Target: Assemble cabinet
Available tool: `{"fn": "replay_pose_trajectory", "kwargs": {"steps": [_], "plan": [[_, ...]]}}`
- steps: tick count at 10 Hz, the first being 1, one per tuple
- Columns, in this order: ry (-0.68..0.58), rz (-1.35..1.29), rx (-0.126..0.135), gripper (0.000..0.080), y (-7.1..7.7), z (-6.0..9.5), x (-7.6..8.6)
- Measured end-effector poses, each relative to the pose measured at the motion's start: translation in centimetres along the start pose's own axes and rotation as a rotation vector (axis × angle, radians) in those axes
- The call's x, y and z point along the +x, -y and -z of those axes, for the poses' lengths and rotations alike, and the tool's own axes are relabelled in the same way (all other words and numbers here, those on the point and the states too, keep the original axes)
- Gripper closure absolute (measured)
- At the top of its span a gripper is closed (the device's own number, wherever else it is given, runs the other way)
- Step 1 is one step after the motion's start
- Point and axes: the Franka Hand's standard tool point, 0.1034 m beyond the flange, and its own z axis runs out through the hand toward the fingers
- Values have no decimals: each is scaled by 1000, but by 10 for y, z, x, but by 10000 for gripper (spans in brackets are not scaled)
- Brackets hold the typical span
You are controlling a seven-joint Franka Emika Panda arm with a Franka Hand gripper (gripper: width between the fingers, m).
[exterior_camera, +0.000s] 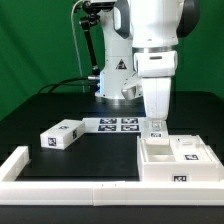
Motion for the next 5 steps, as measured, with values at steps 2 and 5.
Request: {"fn": "replay_pose_trajectory", "kwargs": {"steps": [2, 5], "plan": [[0, 14, 2, 731, -9, 0, 4], [-1, 11, 0, 731, -9, 0, 3]]}}
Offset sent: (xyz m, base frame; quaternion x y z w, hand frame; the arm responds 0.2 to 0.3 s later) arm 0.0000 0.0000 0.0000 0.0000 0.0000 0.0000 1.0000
